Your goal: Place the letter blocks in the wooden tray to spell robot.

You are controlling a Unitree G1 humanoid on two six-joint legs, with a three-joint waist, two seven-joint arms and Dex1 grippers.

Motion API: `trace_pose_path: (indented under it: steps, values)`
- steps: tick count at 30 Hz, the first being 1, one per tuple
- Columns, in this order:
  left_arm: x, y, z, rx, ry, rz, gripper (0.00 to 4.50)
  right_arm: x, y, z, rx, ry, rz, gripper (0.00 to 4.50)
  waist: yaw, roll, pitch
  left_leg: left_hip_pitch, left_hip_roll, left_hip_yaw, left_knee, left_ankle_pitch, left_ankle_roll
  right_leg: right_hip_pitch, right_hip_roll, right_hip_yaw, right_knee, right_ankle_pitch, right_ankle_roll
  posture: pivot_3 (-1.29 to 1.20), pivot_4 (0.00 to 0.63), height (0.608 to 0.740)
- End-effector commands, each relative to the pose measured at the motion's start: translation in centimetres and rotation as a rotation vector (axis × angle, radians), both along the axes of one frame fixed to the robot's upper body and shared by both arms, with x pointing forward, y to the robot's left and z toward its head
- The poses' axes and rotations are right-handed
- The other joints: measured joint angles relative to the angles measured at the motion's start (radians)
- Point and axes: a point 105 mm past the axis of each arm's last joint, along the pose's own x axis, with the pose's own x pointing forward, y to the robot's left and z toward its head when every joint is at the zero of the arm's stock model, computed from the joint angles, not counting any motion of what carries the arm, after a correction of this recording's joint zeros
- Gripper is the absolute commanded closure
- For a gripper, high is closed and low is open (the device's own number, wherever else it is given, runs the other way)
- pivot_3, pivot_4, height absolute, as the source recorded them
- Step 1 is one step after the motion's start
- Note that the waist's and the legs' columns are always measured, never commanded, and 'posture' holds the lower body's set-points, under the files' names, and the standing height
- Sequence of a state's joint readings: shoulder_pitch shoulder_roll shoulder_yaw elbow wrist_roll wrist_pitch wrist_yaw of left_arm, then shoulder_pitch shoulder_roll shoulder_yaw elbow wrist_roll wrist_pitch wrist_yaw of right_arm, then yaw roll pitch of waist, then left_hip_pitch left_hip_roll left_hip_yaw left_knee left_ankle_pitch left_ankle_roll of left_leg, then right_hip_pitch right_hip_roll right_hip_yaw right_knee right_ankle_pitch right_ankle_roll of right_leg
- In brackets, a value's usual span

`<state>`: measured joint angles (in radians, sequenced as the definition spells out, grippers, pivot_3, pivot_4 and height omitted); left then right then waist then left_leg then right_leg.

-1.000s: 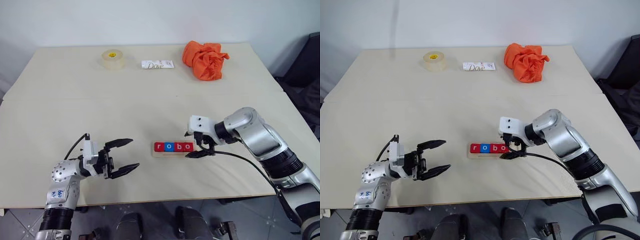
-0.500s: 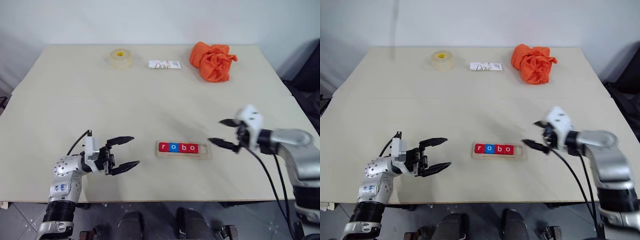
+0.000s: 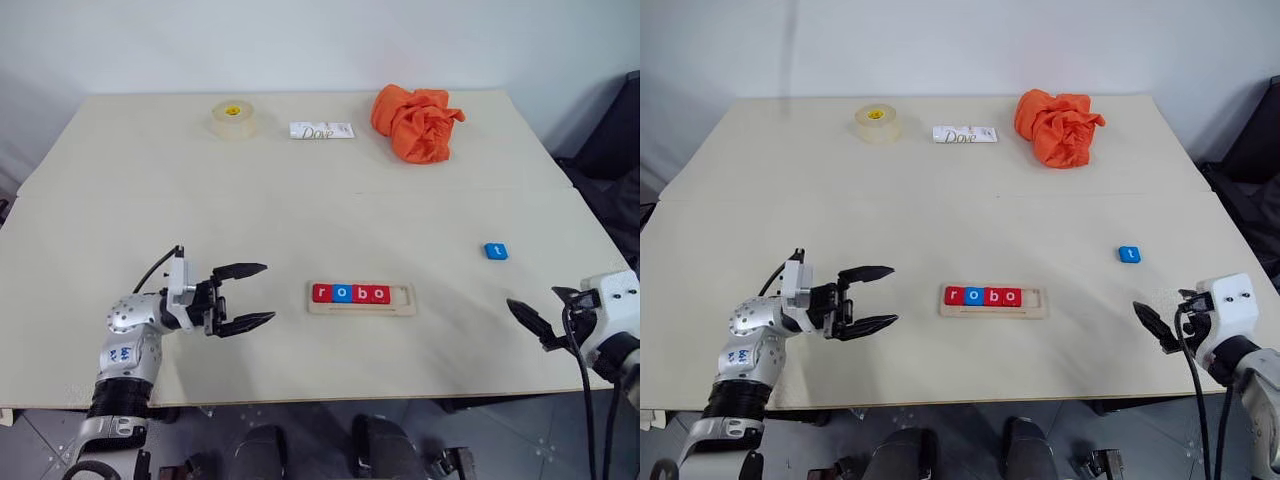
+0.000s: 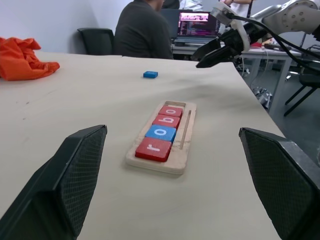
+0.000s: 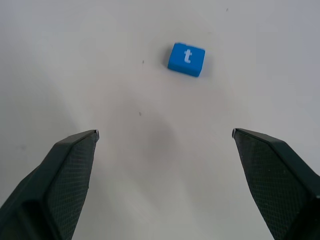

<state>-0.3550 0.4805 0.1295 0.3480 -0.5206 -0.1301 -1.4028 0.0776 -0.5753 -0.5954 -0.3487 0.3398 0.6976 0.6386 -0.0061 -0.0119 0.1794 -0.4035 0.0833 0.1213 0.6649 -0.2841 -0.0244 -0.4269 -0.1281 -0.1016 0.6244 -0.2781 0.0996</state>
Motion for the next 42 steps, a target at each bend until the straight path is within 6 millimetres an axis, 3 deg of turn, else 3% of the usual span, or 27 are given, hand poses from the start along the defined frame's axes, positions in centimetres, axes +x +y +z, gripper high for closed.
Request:
trace_pose_path:
  steps: [1, 4, 15, 22, 25, 32, 36, 42]
  values:
    - [0.1, -0.3, 0.3, 0.007, -0.015, -0.025, 0.00, 1.9, -0.3, 1.1, 0.031, -0.068, -0.052, 0.02, -0.001, 0.000, 0.000, 0.000, 0.000, 0.000, 0.000, 0.000, 0.000, 0.000, 0.000, 0.000, 0.000, 0.000, 0.000, 0.00, 0.150, 0.740]
    - [0.0, -0.5, 0.3, 0.005, -0.017, -0.034, 0.00, 4.4, -0.4, 0.9, 0.057, -0.085, -0.076, 0.02, -0.002, 0.000, 0.000, 0.000, 0.000, 0.000, 0.001, 0.000, 0.001, 0.000, 0.000, 0.000, 0.000, 0.000, -0.001, 0.00, 0.150, 0.740]
    - [-1.0, 0.6, 0.4, 0.021, -0.032, 0.013, 0.00, 9.8, -0.3, -0.3, 0.065, -0.058, -0.100, 0.02, -0.002, 0.000, 0.000, -0.001, -0.001, 0.001, 0.000, 0.000, 0.001, -0.001, 0.000, 0.001, 0.000, 0.000, -0.001, 0.00, 0.150, 0.740]
    - [-1.6, 0.7, 0.3, 0.019, -0.031, 0.037, 0.00, 11.1, 0.2, -1.7, 0.073, -0.027, -0.093, 0.02, -0.009, 0.000, 0.000, -0.001, 0.000, 0.001, 0.000, 0.001, 0.000, -0.001, 0.000, 0.001, 0.000, 0.000, -0.001, 0.00, 0.150, 0.740]
    - [-1.8, 0.7, 0.3, 0.019, -0.031, 0.042, 0.00, 11.3, 0.4, -2.1, 0.089, -0.025, -0.104, 0.61, -0.013, 0.000, 0.000, -0.001, 0.000, 0.001, 0.000, 0.001, 0.001, -0.001, 0.000, 0.001, 0.000, 0.000, 0.000, 0.00, 0.150, 0.740]
    - [-1.7, 0.8, 0.4, 0.021, -0.029, 0.042, 0.00, 11.1, 0.2, -1.9, 0.083, -0.051, -0.148, 3.04, -0.019, 0.000, 0.000, -0.001, 0.000, 0.001, 0.000, 0.001, 0.000, 0.000, -0.001, 0.000, 0.001, 0.000, 0.000, 0.00, 0.150, 0.740]
    - [-1.6, 0.8, 0.5, 0.022, -0.028, 0.031, 0.00, 10.7, 0.7, -0.4, 0.099, -0.105, -0.159, 3.03, -0.020, 0.000, 0.000, -0.001, 0.000, 0.001, 0.000, 0.001, 0.000, 0.000, 0.000, 0.000, 0.001, 0.000, 0.000, 0.00, 0.150, 0.740]
    - [-1.5, 0.8, 0.4, 0.029, -0.015, -0.007, 0.00, 7.4, 4.4, 2.1, 0.138, -0.156, -0.155, 3.03, -0.020, 0.001, 0.000, -0.001, 0.000, 0.000, -0.001, 0.001, 0.000, -0.001, 0.000, 0.000, 0.001, 0.000, -0.001, 0.00, 0.150, 0.740]
